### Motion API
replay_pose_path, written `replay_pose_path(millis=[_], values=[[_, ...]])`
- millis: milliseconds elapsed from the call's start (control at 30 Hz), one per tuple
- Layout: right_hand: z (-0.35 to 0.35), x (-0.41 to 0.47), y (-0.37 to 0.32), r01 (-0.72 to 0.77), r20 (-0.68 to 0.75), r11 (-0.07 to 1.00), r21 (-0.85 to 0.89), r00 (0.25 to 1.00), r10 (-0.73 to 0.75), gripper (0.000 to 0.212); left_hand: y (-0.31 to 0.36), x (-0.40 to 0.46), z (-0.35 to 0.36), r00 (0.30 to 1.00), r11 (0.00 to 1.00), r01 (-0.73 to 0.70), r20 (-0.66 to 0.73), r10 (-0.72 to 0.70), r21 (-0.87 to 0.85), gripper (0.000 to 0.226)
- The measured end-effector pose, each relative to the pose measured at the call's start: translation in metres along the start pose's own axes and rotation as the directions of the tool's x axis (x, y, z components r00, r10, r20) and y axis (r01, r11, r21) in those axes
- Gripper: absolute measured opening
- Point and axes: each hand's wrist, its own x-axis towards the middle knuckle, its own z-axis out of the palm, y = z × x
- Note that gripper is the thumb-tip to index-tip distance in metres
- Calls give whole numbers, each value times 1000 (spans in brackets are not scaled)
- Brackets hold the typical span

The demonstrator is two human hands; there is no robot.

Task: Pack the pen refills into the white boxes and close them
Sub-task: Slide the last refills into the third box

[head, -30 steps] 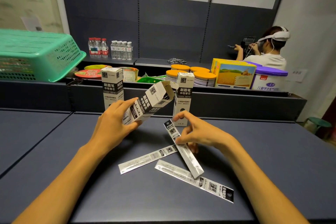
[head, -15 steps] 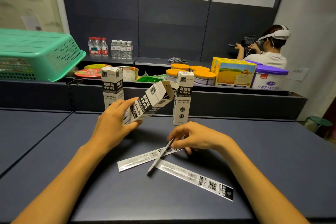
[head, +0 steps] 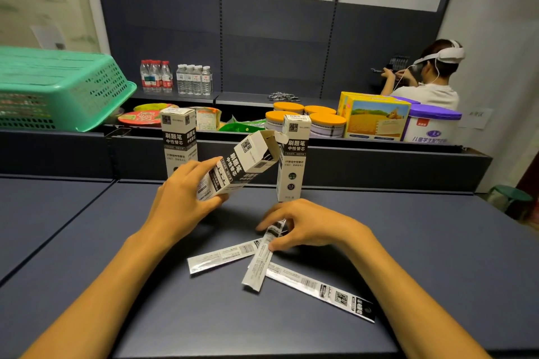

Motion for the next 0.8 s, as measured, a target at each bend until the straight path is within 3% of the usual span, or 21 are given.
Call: replay_pose_path(millis=[267, 433, 800], values=[[-2, -2, -3, -78, -7, 997, -21, 997, 78, 37, 0, 0, -1, 1000, 1000, -4, -10, 4, -6, 72], [-2, -5, -6, -65, -12, 997, -32, 998, 64, 18, 0, 0, -1, 1000, 1000, -3, -13, 3, -2, 73], [-4, -7, -7, -55, -32, 998, -18, 998, 55, 16, -4, 0, 0, 1000, 1000, 1, -2, 0, 15, 76]])
